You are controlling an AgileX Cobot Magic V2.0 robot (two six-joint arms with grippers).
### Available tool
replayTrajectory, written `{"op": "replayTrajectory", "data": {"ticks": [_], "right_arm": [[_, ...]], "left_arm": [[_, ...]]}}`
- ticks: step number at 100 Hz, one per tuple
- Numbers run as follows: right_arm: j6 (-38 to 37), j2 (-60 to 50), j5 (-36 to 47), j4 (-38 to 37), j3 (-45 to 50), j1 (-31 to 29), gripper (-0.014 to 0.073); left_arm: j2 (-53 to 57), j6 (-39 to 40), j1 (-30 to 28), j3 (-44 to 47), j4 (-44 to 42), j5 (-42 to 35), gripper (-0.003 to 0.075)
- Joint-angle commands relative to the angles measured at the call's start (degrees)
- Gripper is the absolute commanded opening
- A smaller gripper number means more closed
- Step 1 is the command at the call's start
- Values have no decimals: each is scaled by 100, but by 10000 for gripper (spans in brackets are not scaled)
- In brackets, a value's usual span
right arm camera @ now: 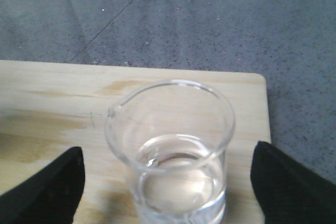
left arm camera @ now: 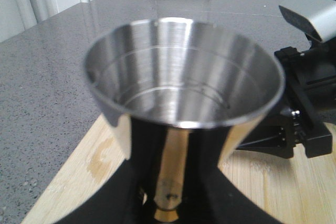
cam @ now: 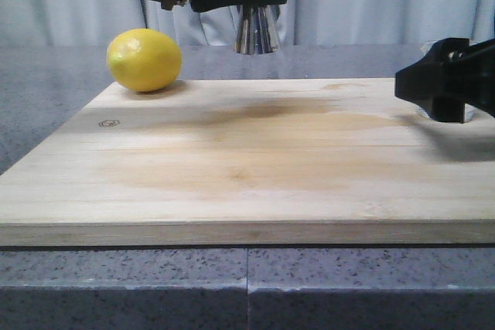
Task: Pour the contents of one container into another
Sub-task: 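Reach the right gripper to the glass beaker and grasp it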
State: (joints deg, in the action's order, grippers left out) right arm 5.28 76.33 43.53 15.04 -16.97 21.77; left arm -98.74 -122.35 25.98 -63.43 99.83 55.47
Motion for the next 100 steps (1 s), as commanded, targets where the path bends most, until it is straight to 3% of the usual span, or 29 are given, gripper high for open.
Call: {"op": "replayTrajectory", "data": {"ticks": [1, 30, 57, 100], "right_arm": [[-28, 71, 826, -136, -131, 0, 583], [-41, 459, 1078, -136, -296, 0, 571], [-41, 470, 1078, -150, -309, 0, 328], [-41, 446, 1087, -164, -309, -12, 322]], "left_arm": [[305, 56, 0, -172, 376, 327, 42], [305, 56, 0, -172, 376, 327, 42], [305, 56, 0, -172, 376, 327, 42], [305, 56, 0, -172, 376, 327, 42]]}}
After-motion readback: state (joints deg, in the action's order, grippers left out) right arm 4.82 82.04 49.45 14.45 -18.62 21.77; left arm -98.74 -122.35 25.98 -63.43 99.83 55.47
